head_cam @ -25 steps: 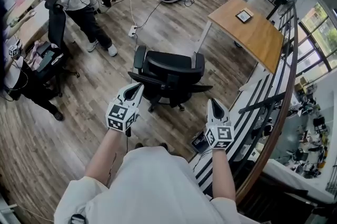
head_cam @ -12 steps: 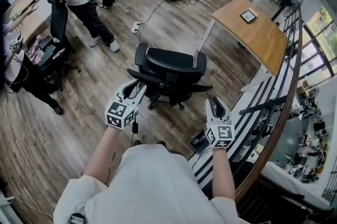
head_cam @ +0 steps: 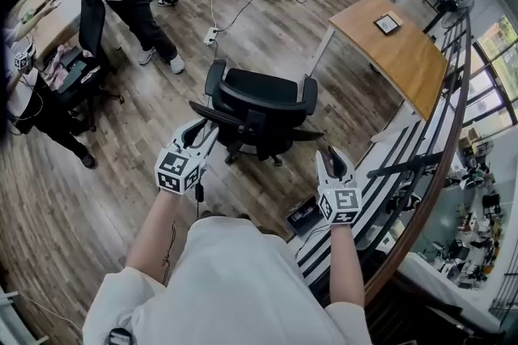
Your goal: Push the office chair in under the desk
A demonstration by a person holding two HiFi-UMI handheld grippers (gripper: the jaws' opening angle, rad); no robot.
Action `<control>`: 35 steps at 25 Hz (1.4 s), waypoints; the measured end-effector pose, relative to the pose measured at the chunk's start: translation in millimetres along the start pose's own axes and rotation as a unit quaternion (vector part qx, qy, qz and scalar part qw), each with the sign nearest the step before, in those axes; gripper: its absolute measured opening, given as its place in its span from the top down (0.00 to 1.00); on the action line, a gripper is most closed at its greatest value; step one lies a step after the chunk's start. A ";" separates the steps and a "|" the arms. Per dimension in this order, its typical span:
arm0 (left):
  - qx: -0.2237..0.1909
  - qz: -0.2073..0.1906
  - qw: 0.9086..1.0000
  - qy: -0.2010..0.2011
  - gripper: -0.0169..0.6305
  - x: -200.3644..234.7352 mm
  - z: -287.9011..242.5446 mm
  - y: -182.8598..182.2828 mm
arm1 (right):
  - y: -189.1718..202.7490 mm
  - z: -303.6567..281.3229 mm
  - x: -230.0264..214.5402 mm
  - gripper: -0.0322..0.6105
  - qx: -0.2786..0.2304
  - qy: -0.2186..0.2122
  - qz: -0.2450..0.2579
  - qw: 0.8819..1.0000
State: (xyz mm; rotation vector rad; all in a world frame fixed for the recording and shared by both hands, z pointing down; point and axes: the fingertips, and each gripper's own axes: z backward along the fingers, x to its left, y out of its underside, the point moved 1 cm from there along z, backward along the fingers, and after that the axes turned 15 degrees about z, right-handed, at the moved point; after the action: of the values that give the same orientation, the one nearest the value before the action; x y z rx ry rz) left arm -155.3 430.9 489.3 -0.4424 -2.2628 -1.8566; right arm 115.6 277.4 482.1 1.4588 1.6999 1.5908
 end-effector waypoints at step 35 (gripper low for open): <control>0.299 -0.316 0.897 0.071 0.67 114.8 -92.6 93.7 | 120.8 -125.6 10.4 0.70 0.249 -0.209 0.228 0.918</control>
State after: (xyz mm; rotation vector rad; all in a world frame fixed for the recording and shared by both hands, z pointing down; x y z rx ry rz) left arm -235.7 369.8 631.8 0.5685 -2.8934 -1.1810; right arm 57.0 202.8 628.6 2.3910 1.6421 0.9341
